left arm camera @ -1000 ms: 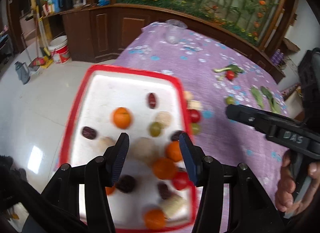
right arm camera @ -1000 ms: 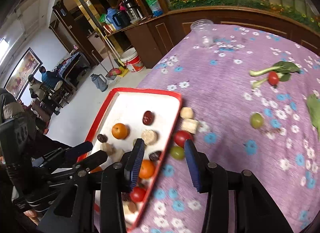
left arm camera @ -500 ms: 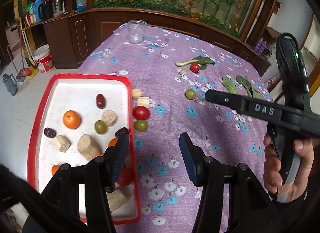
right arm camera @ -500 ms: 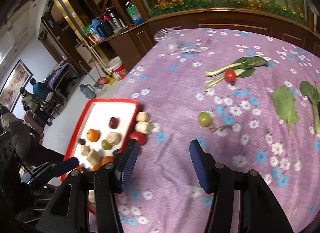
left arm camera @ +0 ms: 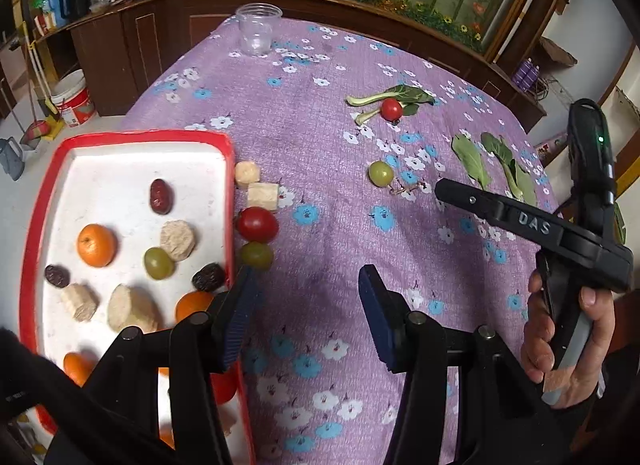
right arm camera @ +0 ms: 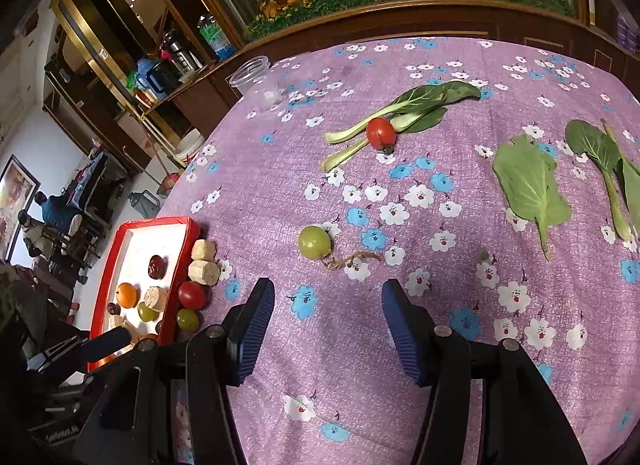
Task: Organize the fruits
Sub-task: 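Grasp a green grape with the right tool while the left tool moves toward a white chunk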
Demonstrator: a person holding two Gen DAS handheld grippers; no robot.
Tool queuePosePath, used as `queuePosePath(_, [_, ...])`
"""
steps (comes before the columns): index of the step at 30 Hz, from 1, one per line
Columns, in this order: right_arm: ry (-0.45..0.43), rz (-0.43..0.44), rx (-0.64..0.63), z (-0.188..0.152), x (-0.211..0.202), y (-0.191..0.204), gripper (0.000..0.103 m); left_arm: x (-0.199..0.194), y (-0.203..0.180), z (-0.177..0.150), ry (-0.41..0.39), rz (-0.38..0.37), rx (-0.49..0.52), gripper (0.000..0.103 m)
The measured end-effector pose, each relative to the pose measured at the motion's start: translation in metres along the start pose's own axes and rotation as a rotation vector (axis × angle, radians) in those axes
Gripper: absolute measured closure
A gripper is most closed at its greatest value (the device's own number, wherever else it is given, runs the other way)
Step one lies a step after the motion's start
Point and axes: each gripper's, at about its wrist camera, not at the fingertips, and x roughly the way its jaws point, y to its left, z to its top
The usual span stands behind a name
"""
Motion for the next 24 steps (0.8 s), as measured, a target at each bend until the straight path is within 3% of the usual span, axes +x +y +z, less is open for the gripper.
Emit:
queuePosePath(6, [0.008, 0.013, 0.010, -0.002, 0.002, -0.006, 0.047, 0.017, -0.001, 0.007, 0.027, 0.025, 0.023, 0.053])
queuePosePath(13, [0.013, 0.031, 0.041, -0.002, 0.010, -0.016, 0.056, 0.027, -0.002, 0.025, 0.026, 0.034, 0.040, 0.053])
queuePosePath(21, [0.030, 0.086, -0.030, -0.003, 0.016, 0.009, 0.057, 0.027, 0.019, 0.028, 0.023, 0.018, 0.003, 0.053])
queuePosePath(24, [0.053, 0.055, -0.046, 0.006, 0.027, 0.017, 0.060, 0.024, 0.022, 0.025, 0.015, 0.015, 0.009, 0.053])
